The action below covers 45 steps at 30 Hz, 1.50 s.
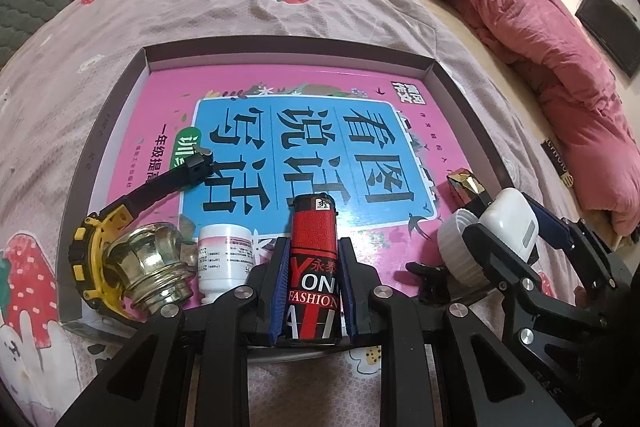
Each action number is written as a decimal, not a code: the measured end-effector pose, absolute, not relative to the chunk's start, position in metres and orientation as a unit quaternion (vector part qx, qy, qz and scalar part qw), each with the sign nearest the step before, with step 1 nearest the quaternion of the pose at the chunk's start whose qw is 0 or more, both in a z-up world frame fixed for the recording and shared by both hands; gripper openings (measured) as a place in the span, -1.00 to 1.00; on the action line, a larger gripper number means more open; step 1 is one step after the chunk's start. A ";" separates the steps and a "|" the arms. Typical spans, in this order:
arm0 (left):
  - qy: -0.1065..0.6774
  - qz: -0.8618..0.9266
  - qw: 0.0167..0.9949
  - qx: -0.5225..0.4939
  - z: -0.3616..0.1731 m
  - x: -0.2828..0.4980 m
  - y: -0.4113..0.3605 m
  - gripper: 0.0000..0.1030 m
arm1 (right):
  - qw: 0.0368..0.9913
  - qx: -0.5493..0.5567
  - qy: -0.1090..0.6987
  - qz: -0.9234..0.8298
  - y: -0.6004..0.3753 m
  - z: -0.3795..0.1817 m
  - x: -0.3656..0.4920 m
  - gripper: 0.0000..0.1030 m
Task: Organize rigid objects
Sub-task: 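Lower lighter into tray, open left gripper while right gripper lowers earbuds case there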
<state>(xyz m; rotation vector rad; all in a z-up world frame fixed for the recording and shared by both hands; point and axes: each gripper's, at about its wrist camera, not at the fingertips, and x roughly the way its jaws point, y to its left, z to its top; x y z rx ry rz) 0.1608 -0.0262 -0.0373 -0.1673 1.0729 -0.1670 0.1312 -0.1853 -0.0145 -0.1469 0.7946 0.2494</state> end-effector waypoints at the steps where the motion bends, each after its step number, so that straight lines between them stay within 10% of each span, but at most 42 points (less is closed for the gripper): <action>1: 0.510 -0.079 0.853 -0.080 -0.037 0.161 -0.025 -0.55 | 0.912 -0.071 0.386 0.121 -0.185 -0.015 0.132 0.19; 45: 0.518 -0.093 0.846 -0.084 -0.035 0.162 -0.032 -0.55 | 0.913 -0.077 0.381 0.122 -0.181 -0.015 0.123 0.21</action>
